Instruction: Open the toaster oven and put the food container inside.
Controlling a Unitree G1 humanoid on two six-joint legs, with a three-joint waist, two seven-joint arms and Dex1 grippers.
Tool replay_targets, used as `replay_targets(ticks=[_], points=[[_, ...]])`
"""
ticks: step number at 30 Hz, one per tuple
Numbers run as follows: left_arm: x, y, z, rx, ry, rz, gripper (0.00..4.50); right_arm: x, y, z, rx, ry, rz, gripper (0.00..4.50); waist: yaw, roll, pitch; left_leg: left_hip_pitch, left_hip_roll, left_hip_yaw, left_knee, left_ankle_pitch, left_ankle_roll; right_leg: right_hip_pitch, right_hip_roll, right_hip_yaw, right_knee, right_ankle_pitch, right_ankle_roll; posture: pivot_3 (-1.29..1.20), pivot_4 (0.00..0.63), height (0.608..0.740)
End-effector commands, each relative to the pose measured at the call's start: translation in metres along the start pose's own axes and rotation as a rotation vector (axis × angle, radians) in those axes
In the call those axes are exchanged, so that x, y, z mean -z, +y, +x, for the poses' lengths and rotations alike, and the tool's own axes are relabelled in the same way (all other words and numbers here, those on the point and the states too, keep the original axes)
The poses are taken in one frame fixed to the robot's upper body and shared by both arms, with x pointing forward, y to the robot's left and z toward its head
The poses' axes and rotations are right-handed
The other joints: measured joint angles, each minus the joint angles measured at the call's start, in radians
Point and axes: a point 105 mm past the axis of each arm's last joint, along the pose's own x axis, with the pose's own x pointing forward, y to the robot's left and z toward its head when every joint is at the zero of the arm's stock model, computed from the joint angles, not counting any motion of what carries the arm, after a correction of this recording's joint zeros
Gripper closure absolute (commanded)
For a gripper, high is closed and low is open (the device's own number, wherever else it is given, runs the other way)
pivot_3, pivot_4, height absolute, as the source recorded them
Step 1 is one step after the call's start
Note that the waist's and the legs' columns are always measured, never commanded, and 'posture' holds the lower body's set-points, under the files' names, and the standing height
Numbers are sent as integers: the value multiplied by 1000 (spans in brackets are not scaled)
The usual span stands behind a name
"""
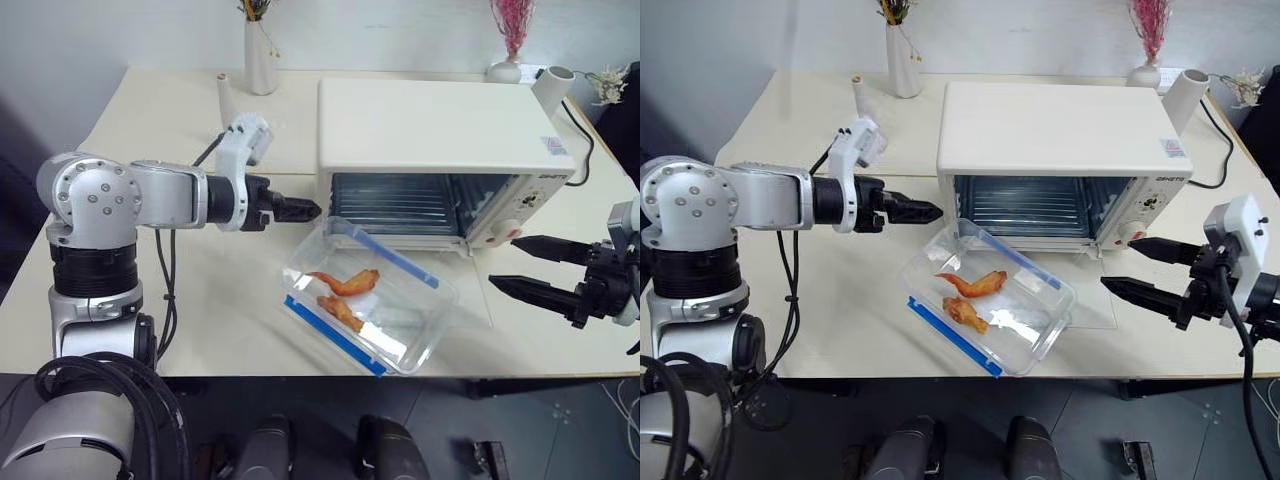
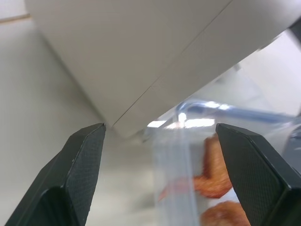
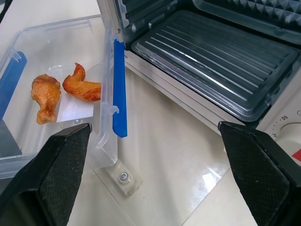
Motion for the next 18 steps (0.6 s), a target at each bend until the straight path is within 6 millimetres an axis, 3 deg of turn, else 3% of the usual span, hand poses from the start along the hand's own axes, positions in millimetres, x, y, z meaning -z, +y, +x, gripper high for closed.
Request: replay_targets(ticks=[1,5,9,15,18], points=[[-24,-1,-18,115,-156,23,533,-27,0,-12,21,-69,-42,0,-2,0,0,0,0,0,0,0,0,0,0,0,0,0,0,0,150,740],[-27,-5,-32,278,-204,95,1364,-42,14,-11,-27,-107,-39,872,-6,0,0,0,0,1,-1,0,0,-1,1,0,0,0,0,0,150,740],[-18,-15,-47,481,-170,180,2597,-53,44,-8,-136,-147,-13,2252,-11,0,0,0,1,1,-1,0,0,-1,1,0,0,0,0,0,150,740],[15,-25,-68,760,30,262,4495,-34,107,2,-318,-70,41,4340,-8,0,0,-1,1,1,-2,0,0,-1,1,-1,-2,0,0,0,150,740],[33,-23,-74,824,154,300,4500,-18,128,2,-365,14,57,4443,-8,0,0,-1,1,1,-2,-1,1,-1,1,0,-2,0,0,0,150,740]])
